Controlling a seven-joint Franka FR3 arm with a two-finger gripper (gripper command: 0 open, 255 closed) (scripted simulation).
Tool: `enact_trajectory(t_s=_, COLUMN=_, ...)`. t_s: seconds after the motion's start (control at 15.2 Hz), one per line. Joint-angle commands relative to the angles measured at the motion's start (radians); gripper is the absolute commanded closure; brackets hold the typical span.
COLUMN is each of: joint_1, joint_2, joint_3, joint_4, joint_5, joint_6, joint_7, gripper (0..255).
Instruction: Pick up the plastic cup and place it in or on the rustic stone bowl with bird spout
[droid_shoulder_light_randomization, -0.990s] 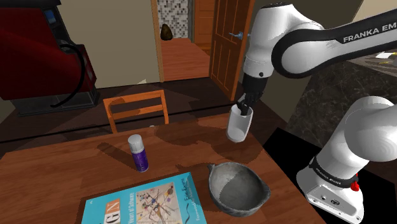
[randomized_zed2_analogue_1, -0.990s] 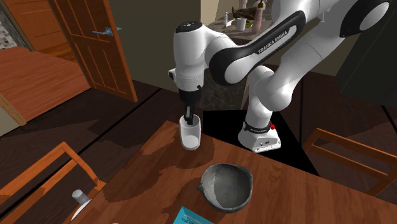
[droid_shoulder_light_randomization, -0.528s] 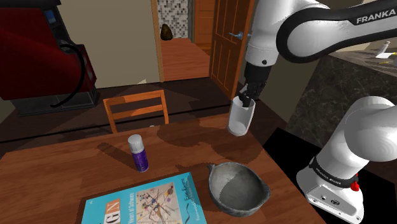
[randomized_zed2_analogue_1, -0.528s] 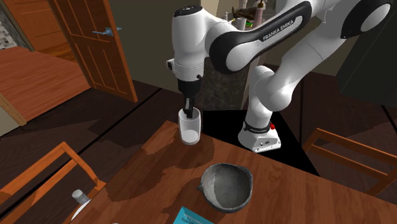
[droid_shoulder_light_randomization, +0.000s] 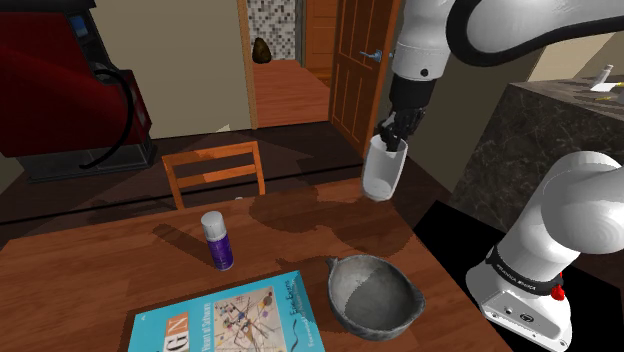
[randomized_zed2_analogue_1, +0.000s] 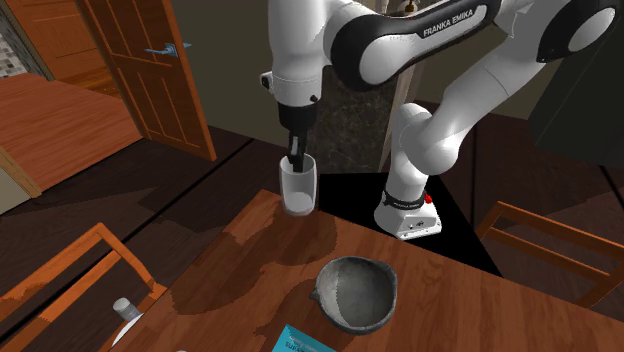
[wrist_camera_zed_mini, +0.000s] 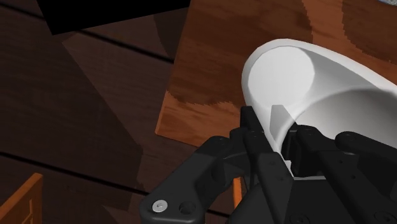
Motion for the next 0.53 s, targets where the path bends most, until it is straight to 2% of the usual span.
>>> enact_trajectory(t_s=0.0, joint_1=-0.002, joint_2=0.000, joint_3=-0.004, joint_4=0.030, joint_5=-0.003, joint_6=-0.031, joint_7=0.000, gripper=255)
enact_trajectory(t_s=0.46, joint_1=-0.007, joint_2=0.000, joint_3=-0.015, joint_4=0.116, joint_5=-0.013, joint_6=-0.116, joint_7=-0.001, gripper=255)
